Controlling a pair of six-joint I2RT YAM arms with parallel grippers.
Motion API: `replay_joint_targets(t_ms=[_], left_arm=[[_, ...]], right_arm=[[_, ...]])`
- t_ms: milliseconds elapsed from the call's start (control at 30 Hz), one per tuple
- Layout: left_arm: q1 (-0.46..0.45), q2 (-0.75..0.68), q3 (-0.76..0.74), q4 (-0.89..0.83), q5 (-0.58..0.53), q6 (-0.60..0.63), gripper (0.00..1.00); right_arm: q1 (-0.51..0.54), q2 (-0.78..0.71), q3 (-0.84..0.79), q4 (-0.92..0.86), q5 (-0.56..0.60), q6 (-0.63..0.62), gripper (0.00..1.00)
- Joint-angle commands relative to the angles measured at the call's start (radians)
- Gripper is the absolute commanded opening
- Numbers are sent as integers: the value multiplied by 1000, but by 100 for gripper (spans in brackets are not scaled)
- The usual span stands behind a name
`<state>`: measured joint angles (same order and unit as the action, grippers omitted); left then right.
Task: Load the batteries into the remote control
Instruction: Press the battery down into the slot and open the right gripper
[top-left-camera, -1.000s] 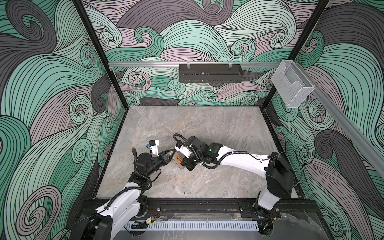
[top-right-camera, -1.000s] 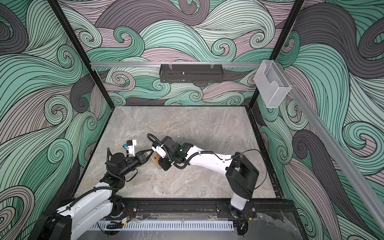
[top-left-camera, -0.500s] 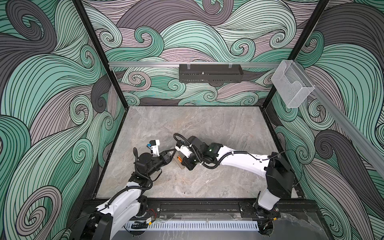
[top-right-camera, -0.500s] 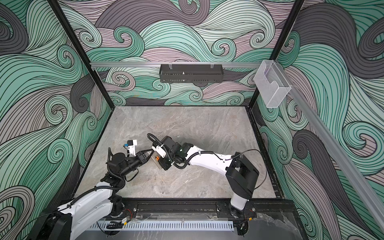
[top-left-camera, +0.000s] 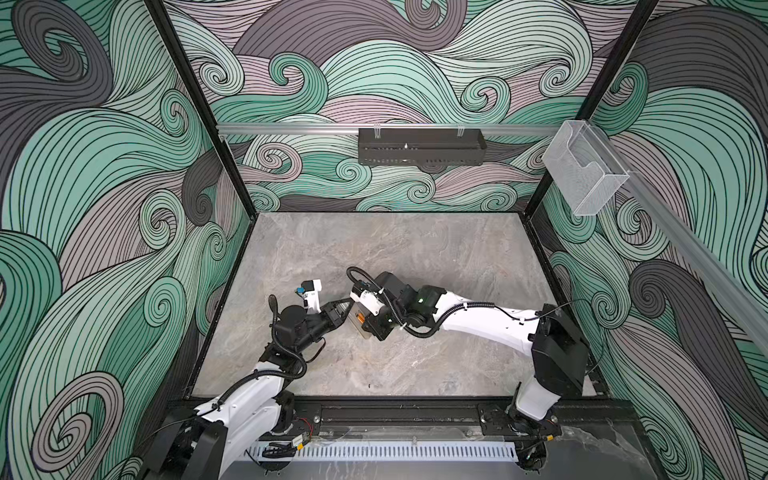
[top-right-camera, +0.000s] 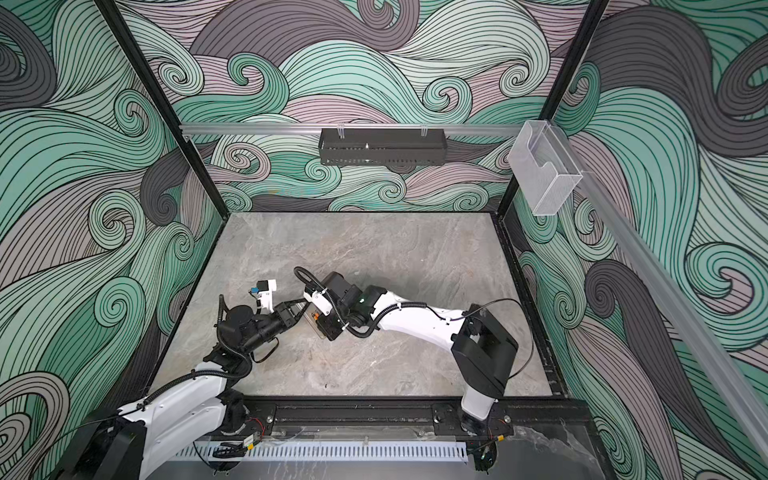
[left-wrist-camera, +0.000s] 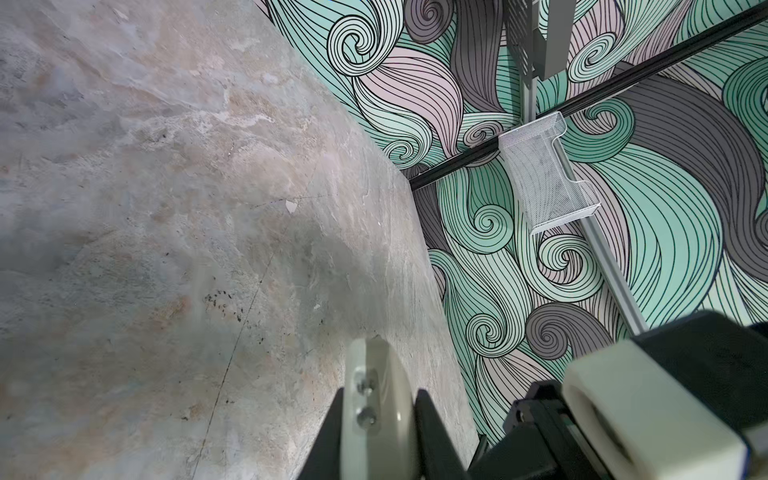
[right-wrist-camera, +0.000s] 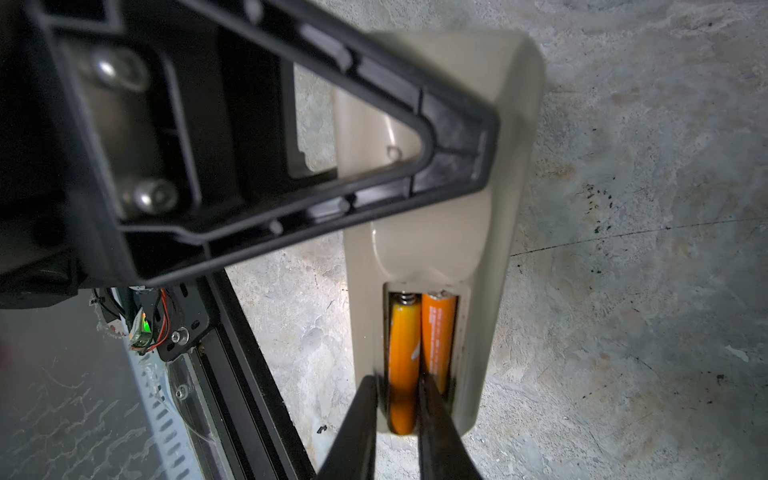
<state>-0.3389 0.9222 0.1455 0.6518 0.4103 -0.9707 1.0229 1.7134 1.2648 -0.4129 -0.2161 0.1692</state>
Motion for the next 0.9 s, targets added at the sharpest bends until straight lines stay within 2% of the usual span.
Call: replay_joint_targets(t_ms=[0, 667, 867], left_arm=[[-14, 4, 19, 74, 16, -23, 0], [-19, 31, 9, 77, 28, -9, 0], [-19, 26, 25, 52, 70, -11, 0]], right_arm=[[1, -20, 7, 19, 15, 9, 23], [4, -104, 2, -9, 20, 13, 35], [4, -193, -55, -14, 30, -65, 39]])
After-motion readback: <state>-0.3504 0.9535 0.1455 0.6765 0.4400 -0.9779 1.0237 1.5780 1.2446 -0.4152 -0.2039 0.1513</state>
